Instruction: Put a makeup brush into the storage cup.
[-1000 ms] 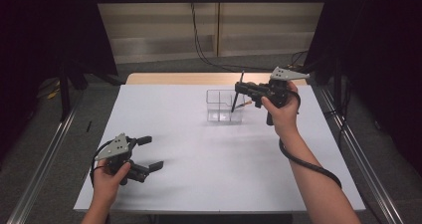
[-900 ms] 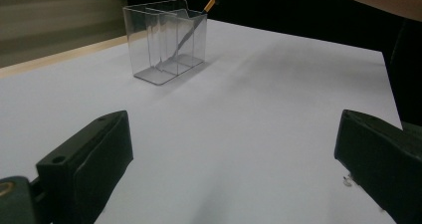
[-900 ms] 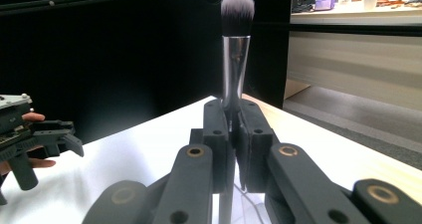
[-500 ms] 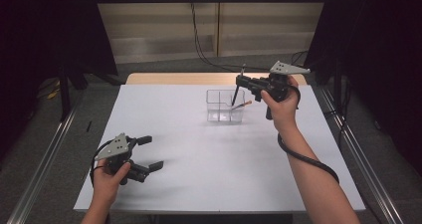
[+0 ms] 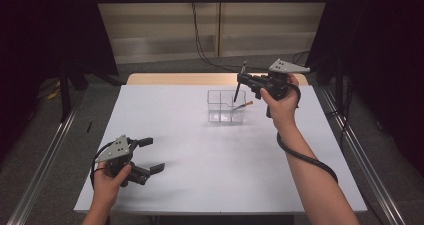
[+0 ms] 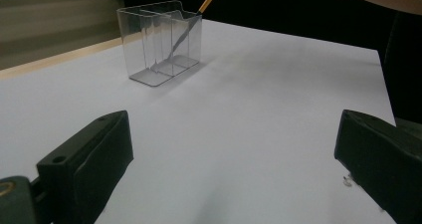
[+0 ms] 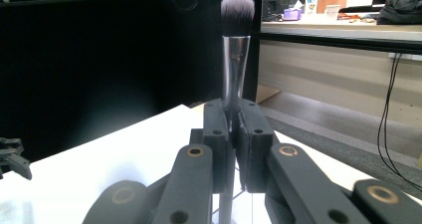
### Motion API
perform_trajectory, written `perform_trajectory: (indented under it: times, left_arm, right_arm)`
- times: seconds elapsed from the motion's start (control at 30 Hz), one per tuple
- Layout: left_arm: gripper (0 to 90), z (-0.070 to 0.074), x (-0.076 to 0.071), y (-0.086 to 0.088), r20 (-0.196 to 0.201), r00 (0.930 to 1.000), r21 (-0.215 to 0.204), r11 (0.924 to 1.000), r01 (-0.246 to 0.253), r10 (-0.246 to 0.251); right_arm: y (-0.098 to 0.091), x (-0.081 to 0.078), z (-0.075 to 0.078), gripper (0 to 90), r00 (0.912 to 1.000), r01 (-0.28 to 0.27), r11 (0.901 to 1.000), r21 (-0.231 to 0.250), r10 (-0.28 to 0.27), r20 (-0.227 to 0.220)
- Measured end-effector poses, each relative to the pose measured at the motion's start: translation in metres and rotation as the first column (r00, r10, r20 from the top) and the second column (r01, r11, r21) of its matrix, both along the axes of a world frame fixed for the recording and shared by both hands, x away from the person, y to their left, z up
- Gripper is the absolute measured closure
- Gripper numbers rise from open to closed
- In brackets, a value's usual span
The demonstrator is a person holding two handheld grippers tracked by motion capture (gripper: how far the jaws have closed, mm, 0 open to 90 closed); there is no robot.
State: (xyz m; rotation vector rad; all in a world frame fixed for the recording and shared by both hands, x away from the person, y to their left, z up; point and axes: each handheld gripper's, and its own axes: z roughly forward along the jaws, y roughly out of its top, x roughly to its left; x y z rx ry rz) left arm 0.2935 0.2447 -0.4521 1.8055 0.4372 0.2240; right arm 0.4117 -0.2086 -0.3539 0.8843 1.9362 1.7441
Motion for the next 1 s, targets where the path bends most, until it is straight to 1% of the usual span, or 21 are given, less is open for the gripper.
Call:
perform_trajectory:
  times: [0.03,0.27,0.4,0.57,0.67,0.77,0.8,0.93,1.0]
  left_arm:
    - [1.8,0.0,0.0,0.0,-0.004,1.0,-0.008,1.0,0.0,0.0]
    - [1.8,0.0,0.001,0.001,-0.003,1.0,-0.007,1.0,0.002,-0.002]
    - [1.8,0.0,0.001,0.0,-0.003,1.0,-0.007,1.0,0.005,-0.005]
    - [1.9,-0.001,0.001,0.0,-0.005,1.0,-0.005,1.0,0.004,-0.005]
    - [1.8,-0.001,0.001,0.0,-0.007,1.0,-0.006,1.0,0.006,-0.006]
    - [1.9,-0.001,0.001,0.0,-0.006,1.0,-0.007,1.0,0.005,-0.005]
    - [1.9,-0.001,0.001,0.0,-0.007,1.0,-0.006,1.0,0.005,-0.005]
    - [1.9,-0.001,0.002,0.0,-0.009,0.9999,-0.009,0.9999,0.005,-0.005]
    - [1.9,-0.002,0.002,-0.001,-0.009,0.9999,-0.008,1.0,0.006,-0.006]
  right_arm:
    - [0.001,0.001,-0.001,84.2,1.0,0.005,1.0,-0.002,-0.005,0.002]
    - [0.004,0.005,-0.007,84.2,0.9997,0.022,0.9995,-0.022,-0.022,-0.01]
    - [0.005,0.007,-0.008,84.2,0.9994,0.033,0.9989,-0.033,-0.033,-0.006]
    - [0.004,0.009,-0.01,84.2,0.9988,0.048,0.9976,-0.049,-0.049,-0.008]
    - [0.003,0.01,-0.012,84.2,0.9983,0.056,0.9973,-0.048,-0.056,-0.016]
    - [0.002,0.011,-0.015,84.2,0.9976,0.064,0.996,-0.062,-0.065,-0.023]
    - [0.002,0.011,-0.015,84.2,0.9977,0.062,0.9964,-0.058,-0.064,-0.024]
    - [0.001,0.012,-0.017,84.2,0.9972,0.068,0.9952,-0.07,-0.07,-0.026]
    - [0.001,0.013,-0.018,84.2,0.9968,0.073,0.9949,-0.069,-0.075,-0.028]
